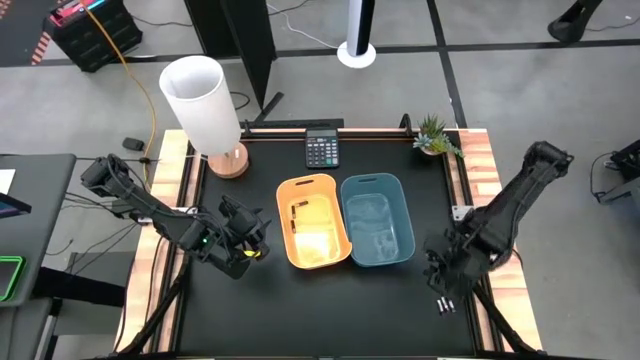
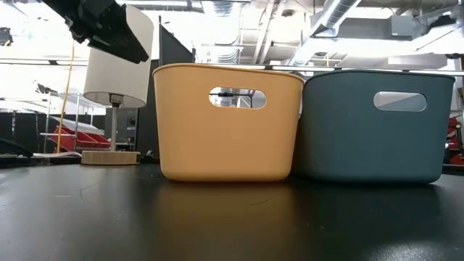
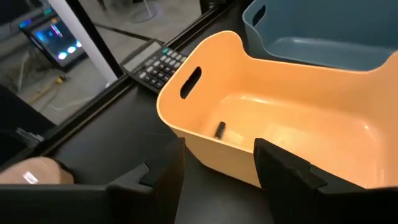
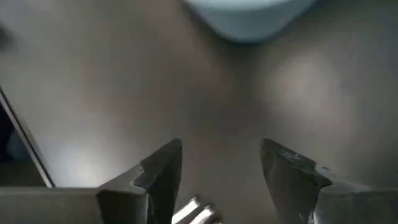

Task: Sort batteries
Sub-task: Put the left silver battery into the blue bin

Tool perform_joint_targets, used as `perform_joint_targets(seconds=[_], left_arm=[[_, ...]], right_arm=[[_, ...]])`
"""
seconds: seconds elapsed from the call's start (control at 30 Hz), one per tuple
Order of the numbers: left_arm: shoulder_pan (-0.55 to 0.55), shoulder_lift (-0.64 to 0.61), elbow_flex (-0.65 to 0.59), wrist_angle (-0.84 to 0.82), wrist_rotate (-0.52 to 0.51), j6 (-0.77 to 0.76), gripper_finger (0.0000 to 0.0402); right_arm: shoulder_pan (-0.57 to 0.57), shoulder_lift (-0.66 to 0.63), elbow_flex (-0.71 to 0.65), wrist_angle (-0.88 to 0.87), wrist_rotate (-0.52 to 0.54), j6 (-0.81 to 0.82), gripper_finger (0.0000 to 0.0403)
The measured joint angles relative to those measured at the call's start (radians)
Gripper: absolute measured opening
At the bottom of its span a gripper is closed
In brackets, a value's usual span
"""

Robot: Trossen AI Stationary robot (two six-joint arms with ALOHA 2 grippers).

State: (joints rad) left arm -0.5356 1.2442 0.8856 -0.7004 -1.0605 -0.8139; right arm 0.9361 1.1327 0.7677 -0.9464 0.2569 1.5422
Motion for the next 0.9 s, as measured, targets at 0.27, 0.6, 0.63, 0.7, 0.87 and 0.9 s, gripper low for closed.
perform_joint_targets(seconds=[0.27,0.6,0.63,0.7,0.87,0.9], left_arm=[[-0.035,0.0,0.0,-0.07,-0.003,0.0,0.0184],[-0.094,-0.012,0.0,-0.096,-0.075,-0.037,0.0184],[-0.094,-0.015,0.0,-0.097,-0.077,-0.036,0.0184],[-0.094,-0.015,0.0,-0.096,-0.078,-0.036,0.0184],[-0.094,-0.015,0.0,-0.096,-0.078,-0.041,0.0184],[-0.094,-0.015,0.0,-0.096,-0.078,-0.042,0.0184]], right_arm=[[0.142,0.197,0.001,0.059,-0.115,0.38,0.0234],[0.21,0.391,0.141,0.049,-0.161,0.548,0.0234],[0.21,0.408,0.158,0.043,-0.163,0.548,0.0234],[0.21,0.441,0.191,0.014,-0.165,0.548,0.0234],[0.207,0.502,0.257,-0.028,-0.166,0.547,0.0222],[0.206,0.511,0.266,-0.03,-0.166,0.547,0.0218]])
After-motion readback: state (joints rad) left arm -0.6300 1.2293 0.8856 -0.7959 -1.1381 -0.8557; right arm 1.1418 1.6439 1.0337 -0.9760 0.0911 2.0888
